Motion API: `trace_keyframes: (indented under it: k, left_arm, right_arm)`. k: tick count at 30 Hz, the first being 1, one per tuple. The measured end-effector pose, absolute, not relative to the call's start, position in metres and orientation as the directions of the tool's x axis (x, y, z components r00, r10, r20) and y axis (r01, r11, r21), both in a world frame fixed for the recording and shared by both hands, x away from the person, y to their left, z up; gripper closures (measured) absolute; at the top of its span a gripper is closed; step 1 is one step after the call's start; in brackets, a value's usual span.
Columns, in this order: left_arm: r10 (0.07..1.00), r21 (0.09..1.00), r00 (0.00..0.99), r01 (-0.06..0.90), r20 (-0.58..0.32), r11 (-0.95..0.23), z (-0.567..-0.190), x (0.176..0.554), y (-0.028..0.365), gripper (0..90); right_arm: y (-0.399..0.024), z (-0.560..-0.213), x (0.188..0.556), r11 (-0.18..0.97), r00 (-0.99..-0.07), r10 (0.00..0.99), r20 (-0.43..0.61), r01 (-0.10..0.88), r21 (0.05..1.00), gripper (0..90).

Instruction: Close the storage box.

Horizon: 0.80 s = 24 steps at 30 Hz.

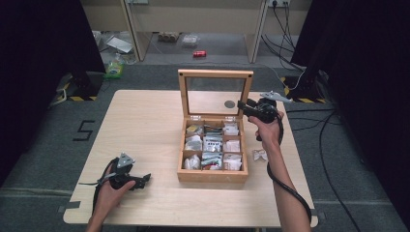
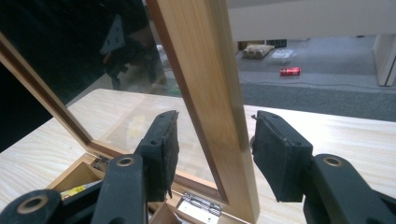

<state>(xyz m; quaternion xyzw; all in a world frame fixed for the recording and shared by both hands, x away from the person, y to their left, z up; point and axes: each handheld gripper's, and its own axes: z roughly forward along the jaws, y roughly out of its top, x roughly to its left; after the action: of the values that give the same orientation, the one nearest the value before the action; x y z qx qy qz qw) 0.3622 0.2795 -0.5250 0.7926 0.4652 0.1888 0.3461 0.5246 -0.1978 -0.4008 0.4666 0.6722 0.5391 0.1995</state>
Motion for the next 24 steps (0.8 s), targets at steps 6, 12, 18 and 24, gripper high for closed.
trace_keyframes:
  k: [6, 12, 18, 24]
  left_arm:
    - [0.868, 0.724, 0.497, 0.607, -0.022, -0.329, -0.525, 0.362, 0.28, 0.0]
    - [0.868, 0.724, 0.497, 0.607, -0.023, -0.328, -0.525, 0.362, 0.28, 0.0]
    - [0.867, 0.724, 0.497, 0.607, -0.022, -0.33, -0.525, 0.362, 0.28, 0.0]
    - [0.868, 0.724, 0.497, 0.606, -0.022, -0.329, -0.525, 0.362, 0.28, 0.0]
  right_arm:
    - [-0.195, -0.395, 0.524, 0.034, -0.514, 0.835, 0.199, 0.408, 0.912, 47.7]
    - [-0.173, -0.383, 0.534, 0.089, -0.554, 0.822, 0.135, 0.359, 0.929, 57.1]
    - [-0.181, -0.377, 0.54, 0.022, -0.483, 0.856, 0.187, 0.396, 0.918, 51.7]
    - [-0.194, -0.394, 0.549, 0.006, -0.416, 0.888, 0.195, 0.435, 0.9, 45.9]
